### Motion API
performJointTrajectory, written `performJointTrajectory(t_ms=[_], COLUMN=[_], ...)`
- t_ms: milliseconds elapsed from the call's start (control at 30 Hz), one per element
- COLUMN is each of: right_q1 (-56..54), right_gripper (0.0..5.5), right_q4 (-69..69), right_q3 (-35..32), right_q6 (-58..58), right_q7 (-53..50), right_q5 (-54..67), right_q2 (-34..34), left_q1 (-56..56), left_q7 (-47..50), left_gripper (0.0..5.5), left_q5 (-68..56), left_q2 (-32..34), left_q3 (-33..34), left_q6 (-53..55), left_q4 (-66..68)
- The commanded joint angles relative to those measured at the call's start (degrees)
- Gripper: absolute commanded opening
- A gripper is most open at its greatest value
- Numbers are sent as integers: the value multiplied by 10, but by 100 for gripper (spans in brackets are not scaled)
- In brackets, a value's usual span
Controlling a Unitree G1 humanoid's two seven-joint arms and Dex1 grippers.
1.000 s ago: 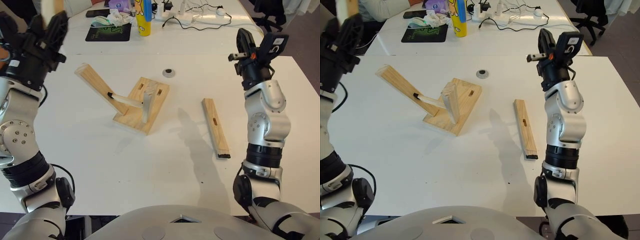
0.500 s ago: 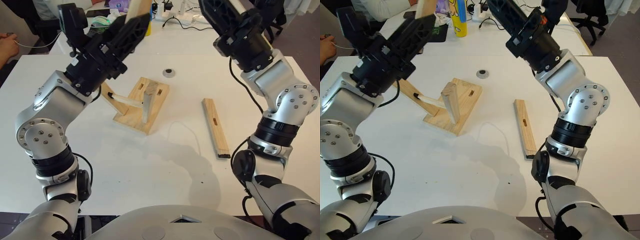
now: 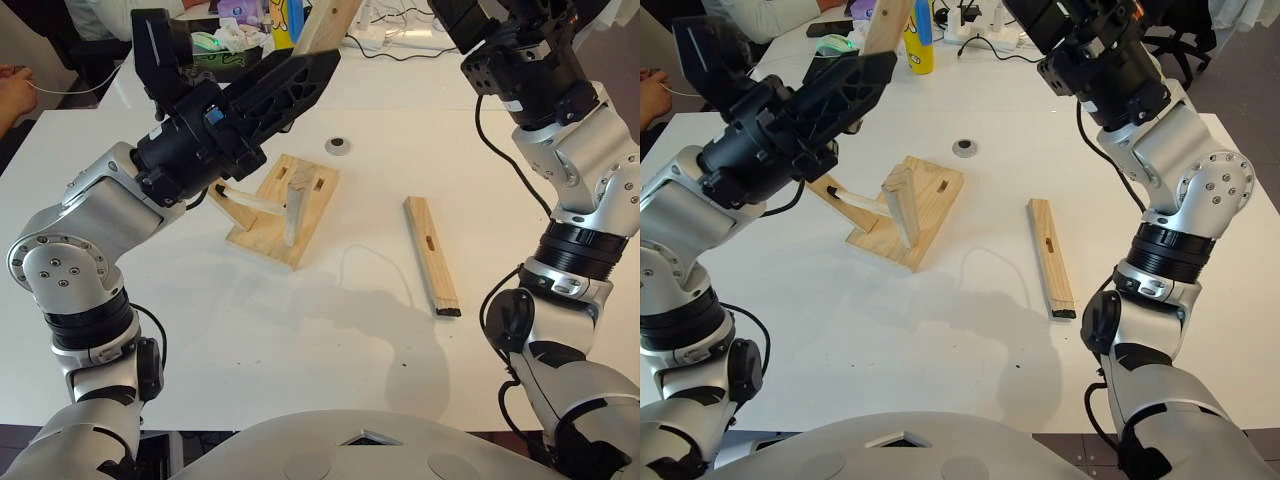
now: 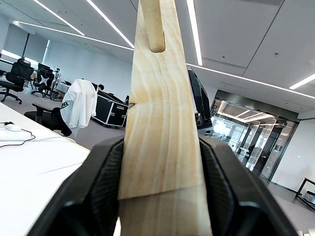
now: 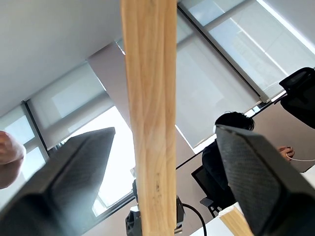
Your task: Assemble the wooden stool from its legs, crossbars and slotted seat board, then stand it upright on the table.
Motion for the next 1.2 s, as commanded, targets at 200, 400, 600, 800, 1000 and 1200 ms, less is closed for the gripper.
performJointTrajectory(t_ms=[200, 400, 600, 800, 1000, 1200], right_q1=[-14, -13, -15, -13, -11, -12], right_gripper=[490, 490, 388, 294, 218, 218], right_q4=[-12, -21, -21, -22, -23, -27], right_q3=[24, 37, 46, 51, 52, 54], right_q6=[2, -10, -16, -17, -21, -26], right_q7=[-17, -30, -33, -29, -27, -25], right_q5=[62, 84, 92, 95, 97, 98], right_q2=[-6, -8, -14, -18, -18, -16], left_q1=[0, 14, 18, 19, 22, 25], left_q7=[-19, -33, -36, -33, -31, -30], left_gripper=[205, 205, 205, 205, 205, 205], left_q5=[-6, 12, 18, 19, 16, 17], left_q2=[19, 28, 29, 30, 31, 32], left_q3=[-29, -42, -48, -47, -47, -51], left_q6=[-3, -5, -9, -13, -16, -15], left_q4=[-11, -21, -24, -24, -24, -25])
